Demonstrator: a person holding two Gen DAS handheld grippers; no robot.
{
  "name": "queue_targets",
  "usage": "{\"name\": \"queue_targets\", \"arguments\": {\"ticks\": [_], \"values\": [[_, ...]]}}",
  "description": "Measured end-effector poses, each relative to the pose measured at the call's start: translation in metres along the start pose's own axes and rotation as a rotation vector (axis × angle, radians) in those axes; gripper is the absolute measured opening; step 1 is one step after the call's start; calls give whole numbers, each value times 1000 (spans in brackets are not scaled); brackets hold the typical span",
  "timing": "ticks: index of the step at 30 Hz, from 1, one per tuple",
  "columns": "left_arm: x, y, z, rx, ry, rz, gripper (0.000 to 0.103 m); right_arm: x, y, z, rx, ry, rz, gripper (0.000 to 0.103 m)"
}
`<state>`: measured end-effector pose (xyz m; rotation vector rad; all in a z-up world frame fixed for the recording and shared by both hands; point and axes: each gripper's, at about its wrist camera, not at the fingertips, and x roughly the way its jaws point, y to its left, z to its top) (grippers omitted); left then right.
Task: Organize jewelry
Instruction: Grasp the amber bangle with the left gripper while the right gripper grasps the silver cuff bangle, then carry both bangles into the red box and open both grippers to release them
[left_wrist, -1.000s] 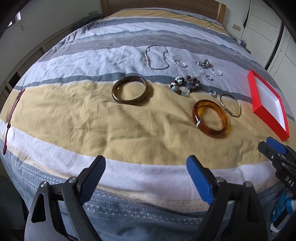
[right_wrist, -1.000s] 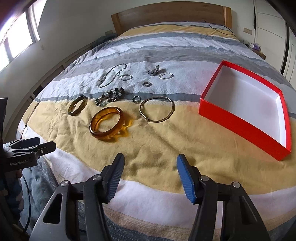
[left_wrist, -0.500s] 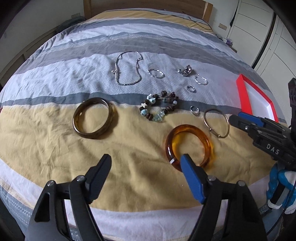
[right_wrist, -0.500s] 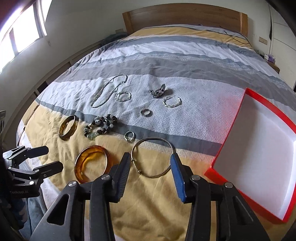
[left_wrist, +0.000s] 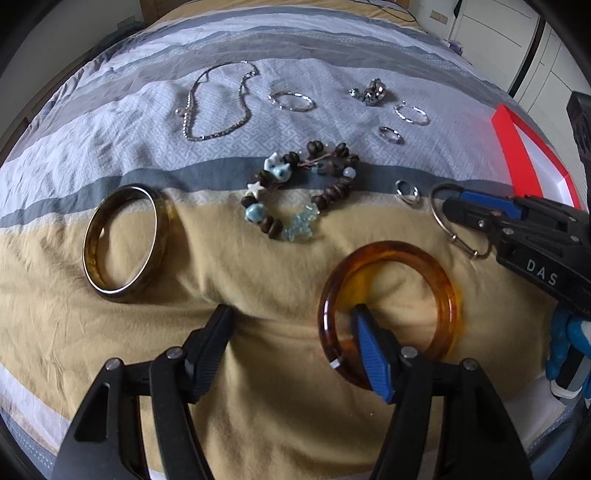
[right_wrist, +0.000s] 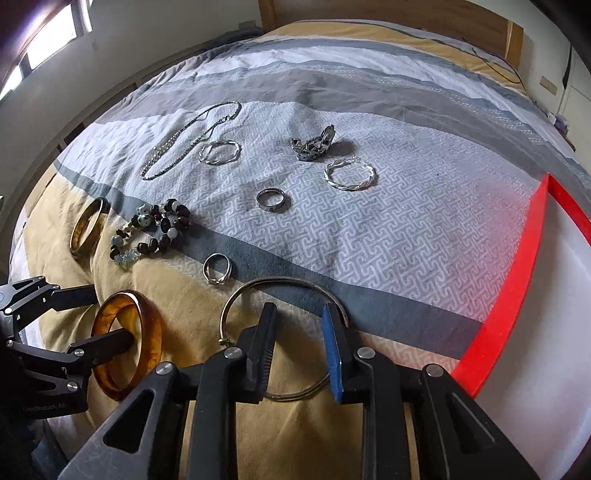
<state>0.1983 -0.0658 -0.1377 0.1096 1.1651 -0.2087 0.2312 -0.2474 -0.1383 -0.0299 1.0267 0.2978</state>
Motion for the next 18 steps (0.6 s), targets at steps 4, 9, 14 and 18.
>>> {"name": "queue_targets", "arguments": {"ticks": [4,9,14,18], "values": [[3,3,-1,1,-16,-13,64,-12,-5,6,52,-36,75,26],[4,3,-4,5,-36,-20,64,-22,1,2,43,-31,168,27],[1,4,-10,34,-49,-10,62,-13,12,-21,-36,51,165,27],[3,-4,-8,63,-41,22,59,-3,17,-23,-72,69,139,27]]}}
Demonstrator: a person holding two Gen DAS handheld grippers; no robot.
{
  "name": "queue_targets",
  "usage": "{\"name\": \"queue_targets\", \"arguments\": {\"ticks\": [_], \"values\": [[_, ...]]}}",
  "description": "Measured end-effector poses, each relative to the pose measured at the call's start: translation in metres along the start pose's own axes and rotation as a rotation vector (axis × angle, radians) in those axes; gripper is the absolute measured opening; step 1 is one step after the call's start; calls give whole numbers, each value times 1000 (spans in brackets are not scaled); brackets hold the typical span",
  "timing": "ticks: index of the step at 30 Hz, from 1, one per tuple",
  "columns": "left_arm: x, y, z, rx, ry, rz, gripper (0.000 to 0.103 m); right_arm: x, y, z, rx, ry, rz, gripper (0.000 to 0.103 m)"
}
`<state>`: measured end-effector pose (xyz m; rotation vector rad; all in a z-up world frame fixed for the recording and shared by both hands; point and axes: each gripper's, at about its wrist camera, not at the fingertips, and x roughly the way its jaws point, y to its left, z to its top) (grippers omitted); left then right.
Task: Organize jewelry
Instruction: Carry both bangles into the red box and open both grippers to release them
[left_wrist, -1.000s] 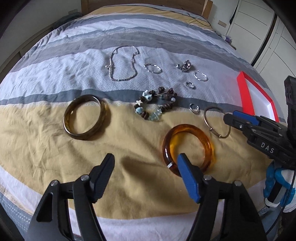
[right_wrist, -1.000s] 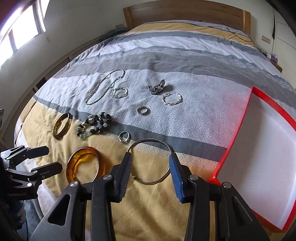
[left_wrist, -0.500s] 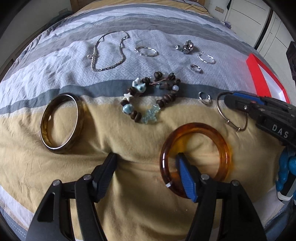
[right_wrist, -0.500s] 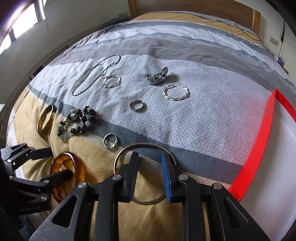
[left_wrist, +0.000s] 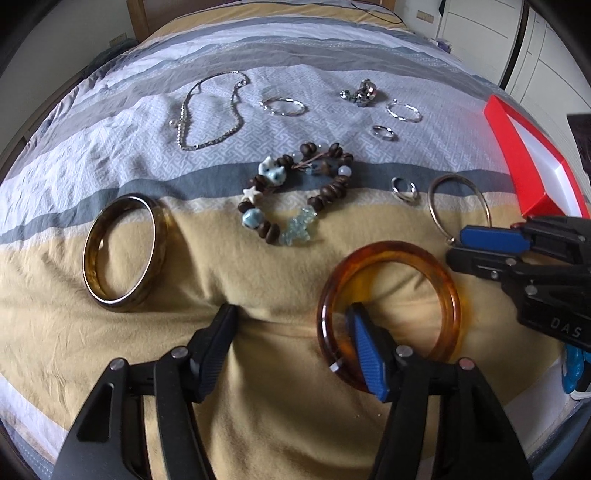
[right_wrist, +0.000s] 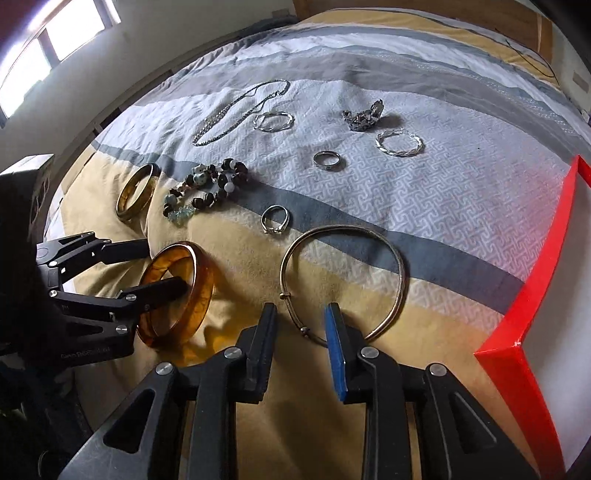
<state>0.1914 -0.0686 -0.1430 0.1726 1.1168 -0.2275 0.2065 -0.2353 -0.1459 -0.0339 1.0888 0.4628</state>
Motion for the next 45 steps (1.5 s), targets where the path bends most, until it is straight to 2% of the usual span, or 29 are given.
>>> {"name": "queue_targets", "arguments": {"ticks": [5,8,10,11,12,14,19,26,34,39,45], "values": [[5,-6,5,36,23,13,58,16,7,11,-48,33,-21,27],[5,-5,5,18,15,10,56,19,8,15,-44,37,-24,18],[1,-3,4,-13,0,12,48,18,8,15,-15,23,-19,8],[-1,-1,4,-25,-6,11,38,15,8,15,-1,10,-16,7],[-6,0,3,-37,-11,7,24,12,7,14,17,-1,-10,6],[-15,2,4,-54,-13,-1,11,2,4,12,65,-31,14,6],[-34,9,1,-96,-25,-9,9,-35,3,2,158,-117,59,6],[-69,-3,-2,-71,-68,31,9,-93,7,-22,251,-214,111,6],[-105,-30,4,-18,-115,41,9,-156,-4,-54,277,-310,60,6],[-120,-68,30,28,-142,-37,9,-189,-38,-62,287,-352,-22,6],[-115,-143,80,104,-167,-172,9,-207,-111,-62,318,-351,-152,6]]}}
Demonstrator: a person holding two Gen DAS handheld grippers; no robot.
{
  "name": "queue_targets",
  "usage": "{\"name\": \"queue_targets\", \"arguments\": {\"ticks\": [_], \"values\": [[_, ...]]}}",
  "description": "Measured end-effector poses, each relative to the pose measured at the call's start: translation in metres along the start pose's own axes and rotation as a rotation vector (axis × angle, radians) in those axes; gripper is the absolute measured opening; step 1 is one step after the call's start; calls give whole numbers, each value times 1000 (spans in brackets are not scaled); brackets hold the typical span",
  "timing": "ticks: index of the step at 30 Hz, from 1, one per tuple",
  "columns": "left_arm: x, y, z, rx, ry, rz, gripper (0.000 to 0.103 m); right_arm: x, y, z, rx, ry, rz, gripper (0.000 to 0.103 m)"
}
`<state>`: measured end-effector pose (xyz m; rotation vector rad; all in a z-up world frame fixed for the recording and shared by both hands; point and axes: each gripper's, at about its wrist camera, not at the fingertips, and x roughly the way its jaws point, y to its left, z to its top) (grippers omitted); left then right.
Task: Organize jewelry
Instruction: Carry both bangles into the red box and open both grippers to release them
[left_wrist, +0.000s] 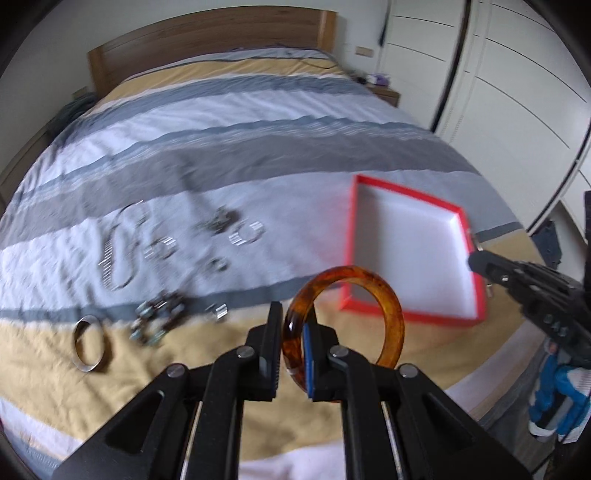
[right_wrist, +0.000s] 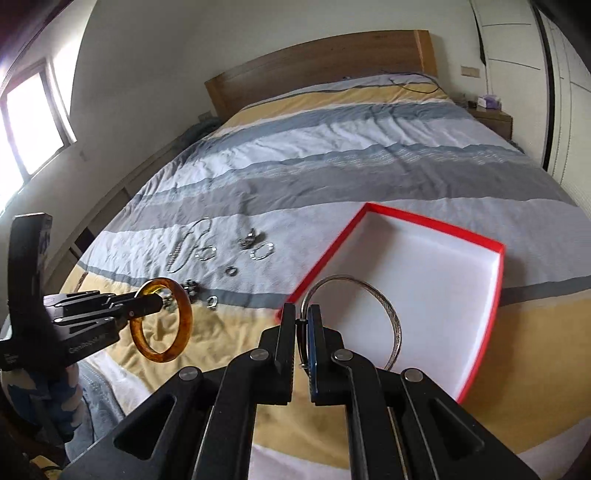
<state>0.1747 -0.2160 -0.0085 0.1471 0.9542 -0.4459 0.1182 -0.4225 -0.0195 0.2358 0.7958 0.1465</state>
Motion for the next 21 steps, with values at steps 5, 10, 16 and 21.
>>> {"name": "queue_targets", "arguments": {"ticks": [5,10,16,21], "values": [[48,-58,31,79,22,-73,9,25,-52,21,8,28,-73,6],[108,-81,40,103,84,-75,9,70,-82,31,0,84,-108,6],[159,-69,23,80,172,-48,9,112,-106,20,-7,166,-134,6],[159,-66,4,58,170,-20,11,125,-102,12,-81,187,-151,5]]}}
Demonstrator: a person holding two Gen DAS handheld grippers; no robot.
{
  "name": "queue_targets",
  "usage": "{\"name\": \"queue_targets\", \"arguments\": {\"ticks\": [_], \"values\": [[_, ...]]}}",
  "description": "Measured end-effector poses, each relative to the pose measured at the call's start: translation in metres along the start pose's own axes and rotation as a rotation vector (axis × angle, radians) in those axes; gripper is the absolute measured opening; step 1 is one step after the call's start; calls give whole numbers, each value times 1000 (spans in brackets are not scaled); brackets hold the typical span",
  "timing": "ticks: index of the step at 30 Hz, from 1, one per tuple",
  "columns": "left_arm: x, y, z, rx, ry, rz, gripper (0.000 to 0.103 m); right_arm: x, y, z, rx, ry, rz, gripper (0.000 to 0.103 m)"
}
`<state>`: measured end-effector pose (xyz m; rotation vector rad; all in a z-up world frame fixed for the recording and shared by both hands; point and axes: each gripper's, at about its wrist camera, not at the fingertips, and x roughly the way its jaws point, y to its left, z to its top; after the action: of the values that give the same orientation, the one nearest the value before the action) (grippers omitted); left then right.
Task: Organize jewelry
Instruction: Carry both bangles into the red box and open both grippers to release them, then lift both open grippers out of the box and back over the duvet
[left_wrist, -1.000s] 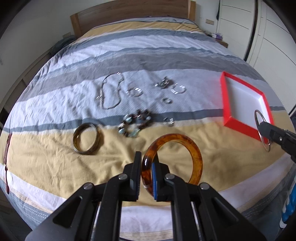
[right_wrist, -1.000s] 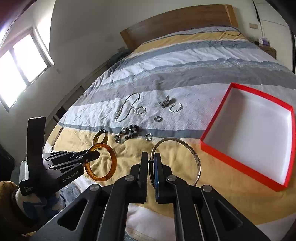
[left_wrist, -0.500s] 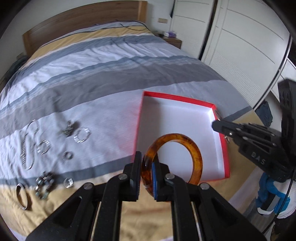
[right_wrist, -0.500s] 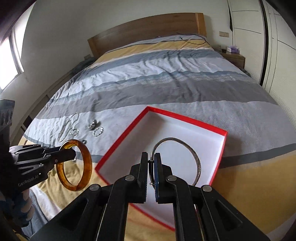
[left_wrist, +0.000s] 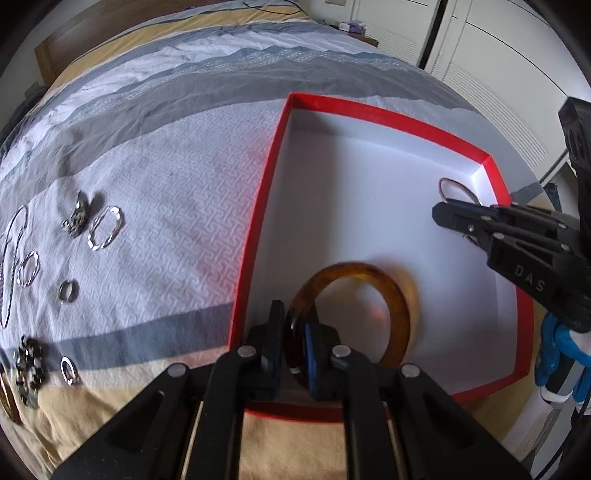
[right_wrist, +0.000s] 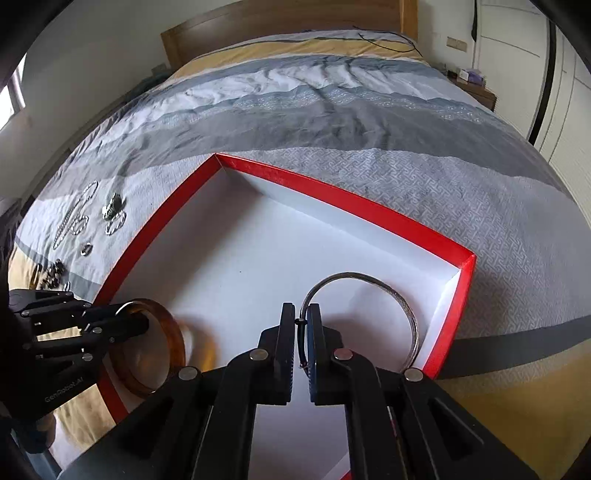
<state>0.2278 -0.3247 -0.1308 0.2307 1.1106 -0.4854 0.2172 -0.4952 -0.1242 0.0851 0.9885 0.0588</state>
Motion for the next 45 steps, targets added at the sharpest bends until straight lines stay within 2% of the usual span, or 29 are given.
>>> {"name": "queue_targets", "arguments": {"ticks": [8,18,24,27,29,30,34,38,41,45], "values": [[-5,15,-28,-128,20,10,12,7,8,1,-76,-19,35,4],[-25,32,-58,-217,45,-1,13,15,26,11,-171,-8,103,5],[-29,32,-59,-240,67,0,13,13,36,10,-229,19,91,6],[-32,32,-58,-239,71,-10,13,12,39,9,-276,40,58,14],[-30,31,-51,-245,72,-19,13,11,40,8,-304,58,16,26],[-31,32,-50,-242,69,-26,13,9,40,7,-309,59,14,54],[-35,34,-54,-230,67,-31,14,-12,39,2,-294,38,26,58],[-44,32,-52,-211,45,-58,24,-53,27,-6,-214,-41,28,58],[-57,25,-49,-187,7,-64,34,-87,16,-18,-140,-86,22,59],[-87,16,-51,-150,-58,-77,36,-127,12,-42,-61,-107,2,61]]}}
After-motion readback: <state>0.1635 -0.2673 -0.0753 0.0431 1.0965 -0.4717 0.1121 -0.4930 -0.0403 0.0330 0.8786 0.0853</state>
